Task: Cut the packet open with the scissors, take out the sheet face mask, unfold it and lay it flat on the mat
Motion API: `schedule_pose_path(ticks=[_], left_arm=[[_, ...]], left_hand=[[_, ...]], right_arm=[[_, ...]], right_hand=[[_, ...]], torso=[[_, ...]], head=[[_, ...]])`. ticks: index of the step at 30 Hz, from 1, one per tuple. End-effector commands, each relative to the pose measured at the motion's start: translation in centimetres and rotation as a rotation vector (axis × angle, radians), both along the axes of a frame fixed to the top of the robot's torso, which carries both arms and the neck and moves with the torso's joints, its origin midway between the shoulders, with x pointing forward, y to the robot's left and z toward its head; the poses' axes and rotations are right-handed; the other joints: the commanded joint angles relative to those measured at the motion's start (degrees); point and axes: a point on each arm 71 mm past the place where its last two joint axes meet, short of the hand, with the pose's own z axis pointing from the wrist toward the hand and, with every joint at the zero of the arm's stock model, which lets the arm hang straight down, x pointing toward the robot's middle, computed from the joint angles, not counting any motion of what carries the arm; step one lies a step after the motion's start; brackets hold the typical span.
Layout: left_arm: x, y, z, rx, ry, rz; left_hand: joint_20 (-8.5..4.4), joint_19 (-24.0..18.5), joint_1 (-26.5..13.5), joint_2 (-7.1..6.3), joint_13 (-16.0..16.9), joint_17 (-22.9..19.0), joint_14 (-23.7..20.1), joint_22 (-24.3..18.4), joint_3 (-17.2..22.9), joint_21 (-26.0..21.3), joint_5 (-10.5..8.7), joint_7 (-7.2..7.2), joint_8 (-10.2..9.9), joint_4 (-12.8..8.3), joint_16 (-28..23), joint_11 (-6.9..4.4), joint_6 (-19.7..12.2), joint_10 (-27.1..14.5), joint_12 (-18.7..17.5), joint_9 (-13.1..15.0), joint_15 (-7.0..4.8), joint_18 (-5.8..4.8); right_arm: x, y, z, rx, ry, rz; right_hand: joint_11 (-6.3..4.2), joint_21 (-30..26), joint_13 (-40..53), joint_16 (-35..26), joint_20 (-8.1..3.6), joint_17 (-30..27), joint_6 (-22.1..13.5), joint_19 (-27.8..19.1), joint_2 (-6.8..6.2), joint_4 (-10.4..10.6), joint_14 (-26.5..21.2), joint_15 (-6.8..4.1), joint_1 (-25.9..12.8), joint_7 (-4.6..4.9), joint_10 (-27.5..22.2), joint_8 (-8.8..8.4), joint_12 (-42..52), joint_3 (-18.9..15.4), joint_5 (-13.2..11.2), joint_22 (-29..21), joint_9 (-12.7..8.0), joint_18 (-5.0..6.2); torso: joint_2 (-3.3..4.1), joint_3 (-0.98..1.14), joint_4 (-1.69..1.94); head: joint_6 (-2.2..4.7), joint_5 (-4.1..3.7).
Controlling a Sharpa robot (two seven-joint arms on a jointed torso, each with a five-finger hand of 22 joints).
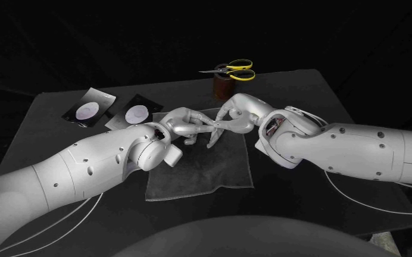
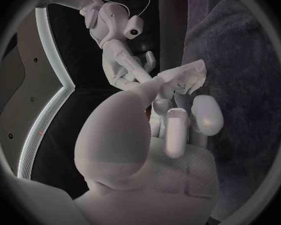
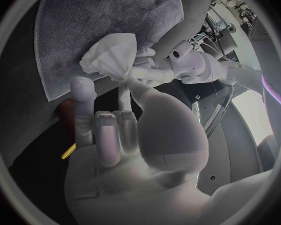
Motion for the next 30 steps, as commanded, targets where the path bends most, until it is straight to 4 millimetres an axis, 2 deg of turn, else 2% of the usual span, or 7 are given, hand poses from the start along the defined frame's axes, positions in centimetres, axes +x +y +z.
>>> schedule_pose_path(ticks=[1, 17, 30], left_arm=[[-0.1, -0.5, 0.5, -0.025, -0.015, -0.016], [-0.1, -0.5, 0.5, -0.032, -0.018, -0.021], [0.1, 0.2, 0.5, -0.030, -0.028, 0.010]], left_hand=[[-0.48, 0.0, 0.0, 0.22, 0.1, 3.6, 0.7, 0.0, 0.1, 0.3, 0.15, -0.02, 0.2, -0.2, 0.2, -0.33, 0.3, 0.2, 0.2, 1.8, -0.46, -0.53], [-0.51, 0.0, 0.0, 0.13, -0.2, 3.5, 0.6, 0.0, 0.3, 0.3, 0.14, 0.00, 0.4, -0.2, 0.1, -0.32, 0.2, 0.0, 0.1, 1.9, -0.46, -0.54], [-0.52, 0.0, -0.8, -0.07, -2.2, 3.4, 0.6, 0.0, 0.1, 0.2, 0.12, -0.22, 0.5, 0.4, 0.1, -0.32, 0.0, -1.5, -0.8, 1.9, -0.44, -0.54]], right_arm=[[-0.1, 0.2, 0.0, 0.015, -0.011, 0.019], [0.1, -0.2, -0.2, 0.038, 0.010, -0.005], [0.0, -0.8, -0.3, 0.059, 0.041, -0.024]], right_hand=[[-0.48, 0.5, 13.4, 0.2, -0.08, 15.0, 0.7, 0.5, 0.88, 0.1, 5.9, -0.53, 0.8, -0.27, 5.5, 0.42, 0.5, 0.5, 0.1, 0.3, 0.4, -0.86], [-0.55, 1.5, 14.1, 0.2, -0.29, 15.0, 1.1, 0.9, 1.63, 0.1, 5.9, -0.61, 0.8, -0.34, 5.8, 1.04, 1.6, 1.6, 0.1, 0.8, 0.7, -1.00], [-0.57, 1.7, 14.3, 0.2, -0.38, 15.0, 1.2, 1.0, 1.89, -0.1, 5.9, -0.64, 0.9, -0.34, 5.8, 1.32, 1.8, 2.1, 0.1, 1.0, 0.9, -1.02]], torso=[[0.01, -0.01, -0.01], [0.00, -0.01, 0.01], [-0.01, -0.01, 0.00]], head=[[0.00, -0.03], [0.00, -0.23], [0.00, -0.21]])
